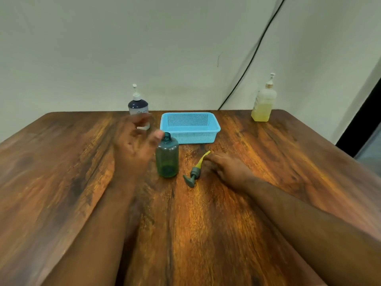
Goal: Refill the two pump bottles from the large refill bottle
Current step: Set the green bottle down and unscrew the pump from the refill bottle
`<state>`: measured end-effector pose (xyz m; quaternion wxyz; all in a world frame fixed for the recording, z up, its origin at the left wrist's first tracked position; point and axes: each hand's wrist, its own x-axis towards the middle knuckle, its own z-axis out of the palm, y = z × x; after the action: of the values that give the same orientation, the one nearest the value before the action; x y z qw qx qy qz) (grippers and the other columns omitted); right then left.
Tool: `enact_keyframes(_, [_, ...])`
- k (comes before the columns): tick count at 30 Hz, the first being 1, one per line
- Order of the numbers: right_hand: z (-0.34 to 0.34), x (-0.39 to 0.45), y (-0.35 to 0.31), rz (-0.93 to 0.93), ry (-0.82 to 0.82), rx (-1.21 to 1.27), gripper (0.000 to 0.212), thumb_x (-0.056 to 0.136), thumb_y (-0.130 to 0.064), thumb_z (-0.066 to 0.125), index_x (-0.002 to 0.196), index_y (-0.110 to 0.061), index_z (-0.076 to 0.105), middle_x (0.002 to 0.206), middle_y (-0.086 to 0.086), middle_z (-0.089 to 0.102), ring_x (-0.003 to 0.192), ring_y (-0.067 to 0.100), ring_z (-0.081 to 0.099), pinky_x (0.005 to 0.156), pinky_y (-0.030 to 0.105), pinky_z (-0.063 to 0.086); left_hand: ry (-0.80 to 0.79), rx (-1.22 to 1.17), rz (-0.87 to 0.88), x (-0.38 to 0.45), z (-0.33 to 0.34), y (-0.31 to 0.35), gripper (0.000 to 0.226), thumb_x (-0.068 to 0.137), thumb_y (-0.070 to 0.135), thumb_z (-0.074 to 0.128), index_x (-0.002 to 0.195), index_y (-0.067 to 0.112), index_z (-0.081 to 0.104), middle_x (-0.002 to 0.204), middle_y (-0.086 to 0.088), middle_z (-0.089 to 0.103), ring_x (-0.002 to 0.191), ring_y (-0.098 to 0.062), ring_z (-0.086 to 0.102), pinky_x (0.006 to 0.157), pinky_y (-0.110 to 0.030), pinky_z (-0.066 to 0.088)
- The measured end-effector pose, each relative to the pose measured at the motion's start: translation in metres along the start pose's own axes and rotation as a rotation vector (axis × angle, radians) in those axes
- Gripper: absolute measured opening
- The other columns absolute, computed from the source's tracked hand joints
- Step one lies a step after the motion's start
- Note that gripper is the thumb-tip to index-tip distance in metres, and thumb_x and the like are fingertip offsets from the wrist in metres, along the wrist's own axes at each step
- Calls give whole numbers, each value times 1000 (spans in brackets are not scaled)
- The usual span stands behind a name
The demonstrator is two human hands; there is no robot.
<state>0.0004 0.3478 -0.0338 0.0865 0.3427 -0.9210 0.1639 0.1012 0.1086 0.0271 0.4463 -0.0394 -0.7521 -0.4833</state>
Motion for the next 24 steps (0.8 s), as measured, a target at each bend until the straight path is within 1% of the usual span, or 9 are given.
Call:
enact_keyframes(2, [-5, -1, 14, 31, -25, -13, 46, 92, -11, 50, 134, -30, 46, 137, -4, 50, 123, 14, 49, 101, 28, 39, -192, 55, 151, -7, 26, 26, 32, 86, 30, 71, 115, 20, 62, 116, 1, 61, 104, -9, 59, 77, -8, 49])
enact_keyframes(4, [-12, -2, 25, 77, -41, 8, 41, 92, -17, 51, 128, -36, 49, 135, -7, 53, 120, 14, 52, 99, 32, 45, -405, 156, 232, -12, 62, 37, 33, 86, 28, 71, 116, 17, 65, 116, 5, 60, 106, -6, 53, 86, -10, 45])
enact_keyframes(6, [-23, -4, 37, 96, -14, 3, 33, 90, -17, 55, 118, -33, 56, 126, -7, 58, 112, 13, 55, 94, 34, 49, -606, 253, 226, -14, 101, 33, 36, 86, 26, 70, 121, 19, 63, 119, 3, 59, 111, -9, 52, 94, -20, 43])
enact_keyframes(10, [-48, -11, 74, 152, -44, -157, 21, 88, -17, 59, 108, -23, 62, 114, -3, 60, 107, 15, 54, 90, 28, 45, -909, 394, 106, -10, 167, 5, 50, 80, 23, 73, 128, 21, 59, 123, -4, 60, 114, -21, 57, 96, -32, 46])
enact_keyframes(13, [-64, -19, 113, 239, -15, -169, 18, 88, -16, 57, 104, -21, 63, 114, -1, 60, 109, 20, 54, 87, 27, 39, -1036, 502, 43, 3, 207, -9, 70, 74, 28, 81, 136, 17, 53, 135, -8, 56, 123, -26, 53, 102, -33, 42])
enact_keyframes(15, [-72, -23, 133, 299, -10, -170, 22, 89, -14, 54, 107, -18, 65, 116, -2, 60, 110, 18, 53, 85, 23, 35, -1086, 541, 0, 15, 232, -14, 81, 69, 31, 85, 140, 19, 48, 141, -8, 52, 127, -26, 51, 105, -35, 42])
enact_keyframes(19, [-82, -15, 175, 407, 1, -80, 18, 88, -19, 56, 102, -24, 67, 114, -3, 64, 101, 15, 56, 83, 26, 43, -1191, 641, -52, 42, 278, -18, 99, 67, 37, 86, 149, 26, 32, 150, -8, 42, 133, -31, 45, 106, -44, 43])
enact_keyframes(21, [-89, -5, 192, 443, 30, -34, 19, 87, -19, 56, 101, -22, 68, 111, -4, 64, 99, 14, 56, 79, 25, 40, -1236, 651, -141, 56, 300, -21, 111, 60, 41, 89, 151, 31, 26, 153, -6, 38, 134, -32, 44, 104, -47, 45])
enact_keyframes(24, [-96, 16, 217, 447, 68, -33, 17, 86, -17, 57, 98, -19, 69, 105, -2, 64, 94, 14, 56, 73, 21, 38, -1296, 739, -182, 71, 334, -25, 105, 56, 41, 91, 145, 25, 37, 146, -8, 46, 127, -34, 51, 101, -50, 47])
